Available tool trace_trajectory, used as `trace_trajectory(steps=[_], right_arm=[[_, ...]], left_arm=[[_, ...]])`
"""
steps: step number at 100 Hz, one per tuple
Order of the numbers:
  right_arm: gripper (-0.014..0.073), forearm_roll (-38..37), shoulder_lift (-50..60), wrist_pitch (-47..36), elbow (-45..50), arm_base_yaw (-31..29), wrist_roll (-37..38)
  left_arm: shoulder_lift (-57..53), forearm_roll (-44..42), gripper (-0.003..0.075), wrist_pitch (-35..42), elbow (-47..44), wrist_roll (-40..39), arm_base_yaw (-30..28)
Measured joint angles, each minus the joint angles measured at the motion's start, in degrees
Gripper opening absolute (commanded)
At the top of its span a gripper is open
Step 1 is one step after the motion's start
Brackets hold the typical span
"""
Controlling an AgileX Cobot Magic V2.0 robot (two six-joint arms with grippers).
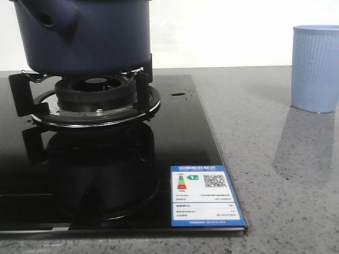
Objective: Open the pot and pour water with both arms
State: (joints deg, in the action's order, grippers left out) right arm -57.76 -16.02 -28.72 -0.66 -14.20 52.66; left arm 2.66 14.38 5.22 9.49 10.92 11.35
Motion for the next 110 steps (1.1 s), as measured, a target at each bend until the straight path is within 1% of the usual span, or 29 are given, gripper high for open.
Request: trace_trajectory(steps=[76, 84, 95, 110], right_arm=[[-0.0061, 0.18, 0.04, 0.12, 0.0, 0.0, -0.22], [-0.0061, 0.27, 0.04, 0.12, 0.0, 0.0, -0.22], [-0.0061, 0.27, 0.04, 0.12, 0.0, 0.0, -0.22], [-0.0061, 0.27, 0.04, 0.12, 0.0, 0.0, -0.22]], left_arm=[[-0.13, 0.0, -0.0016, 0.13, -0.23, 0.0, 0.0], [-0.13, -2.41, -0.0016, 0.13, -0.35, 0.0, -0.13], [-0.23, -6.22, -0.0016, -1.51, -0.89, -1.17, -1.99], [-1.36, -10.66, -0.0016, -5.22, -4.32, -6.9, -7.22]])
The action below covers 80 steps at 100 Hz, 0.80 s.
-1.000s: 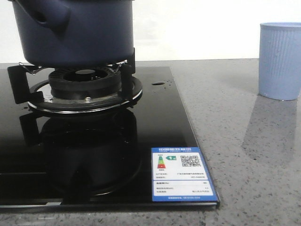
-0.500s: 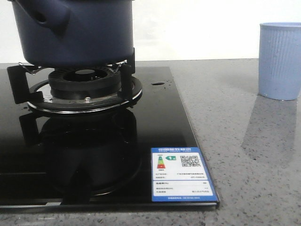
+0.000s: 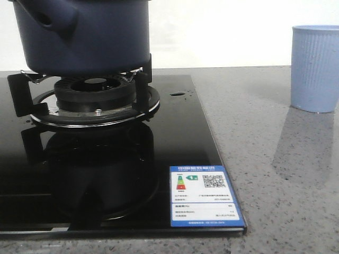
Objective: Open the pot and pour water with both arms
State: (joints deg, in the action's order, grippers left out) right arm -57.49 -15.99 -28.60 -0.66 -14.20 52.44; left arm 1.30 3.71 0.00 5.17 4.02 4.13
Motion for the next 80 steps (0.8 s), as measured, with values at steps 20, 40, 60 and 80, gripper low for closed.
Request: trace_trajectory(steps=[20, 40, 60, 80], right_arm=[[-0.0061, 0.0, 0.0, 0.12, 0.0, 0.0, 0.0], [-0.0061, 0.0, 0.0, 0.11, 0.0, 0.0, 0.0], [-0.0061, 0.0, 0.0, 0.11, 0.0, 0.0, 0.0], [-0.0061, 0.0, 0.0, 0.11, 0.0, 0.0, 0.0]], left_arm=[[-1.45, -0.8, -0.0016, -2.41, -5.11, -2.54, -2.64], [-1.45, -0.14, -0.0016, -2.88, -5.11, -3.13, -2.77], [-1.45, 1.01, -0.0016, -2.97, -5.11, -3.31, -2.77], [-1.45, 1.04, -0.0016, -2.97, -5.11, -3.46, -2.77]])
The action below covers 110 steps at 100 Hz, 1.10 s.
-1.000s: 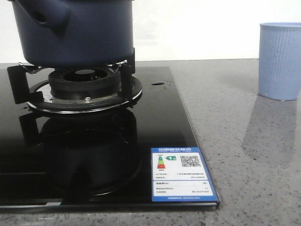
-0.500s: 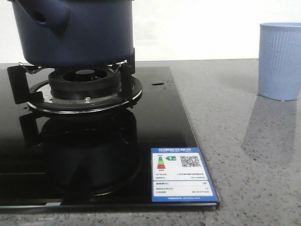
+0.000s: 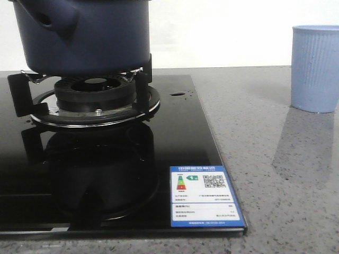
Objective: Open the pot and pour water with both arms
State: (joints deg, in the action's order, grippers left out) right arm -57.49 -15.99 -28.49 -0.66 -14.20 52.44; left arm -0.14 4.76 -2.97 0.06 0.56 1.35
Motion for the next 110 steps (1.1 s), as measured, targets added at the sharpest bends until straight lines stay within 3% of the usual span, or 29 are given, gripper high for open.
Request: trace_trajectory(steps=[54, 63, 69, 76, 87, 102, 110], right_arm=[[-0.0061, 0.14, 0.37, 1.55, 0.12, 0.0, -0.04], [-0.0061, 2.99, 0.89, 2.44, 0.24, 0.0, -0.31], [-0.0061, 8.78, 0.92, 3.28, 0.37, 0.26, -2.33], [-0.0061, 19.98, 0.92, 6.02, 0.37, 1.47, -8.85], [-0.0061, 36.56, 1.69, 13.11, -0.63, 5.66, -25.08], [-0.0061, 47.98, 5.74, 23.85, -2.52, 14.89, -45.32], [-0.0061, 52.21, 8.87, 28.16, -2.18, 17.16, -50.19]], left_arm=[[0.0, 0.1, -0.0016, -0.03, 0.0, 0.0, 0.0], [0.0, 0.1, -0.0016, -0.03, 0.0, 0.0, 0.0], [0.0, 0.1, -0.0016, -0.03, 0.0, 0.0, 0.0], [0.0, 0.1, -0.0016, -0.03, 0.0, 0.0, 0.0], [0.0, 0.1, -0.0016, -0.03, 0.0, 0.0, 0.0], [0.0, 0.1, -0.0016, -0.03, 0.0, 0.0, 0.0], [0.0, 0.1, -0.0016, -0.03, 0.0, 0.0, 0.0]])
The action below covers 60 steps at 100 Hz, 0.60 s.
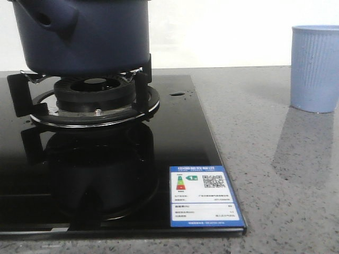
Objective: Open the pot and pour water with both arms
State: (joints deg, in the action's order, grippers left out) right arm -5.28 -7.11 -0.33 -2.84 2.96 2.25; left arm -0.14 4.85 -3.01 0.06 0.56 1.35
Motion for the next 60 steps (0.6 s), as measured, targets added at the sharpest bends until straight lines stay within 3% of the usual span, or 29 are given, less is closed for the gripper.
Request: trace_trajectory(steps=[20, 60], right_arm=[[-0.0061, 1.87, 7.22, 4.67, 3.41, 0.42, -2.57], [-0.0061, 2.12, 7.79, 11.75, 3.41, 0.42, -2.57]], left_arm=[[0.0, 0.0, -0.0016, -0.1, 0.0, -0.05, 0.0], [0.0, 0.0, -0.0016, -0.1, 0.0, -0.05, 0.0]])
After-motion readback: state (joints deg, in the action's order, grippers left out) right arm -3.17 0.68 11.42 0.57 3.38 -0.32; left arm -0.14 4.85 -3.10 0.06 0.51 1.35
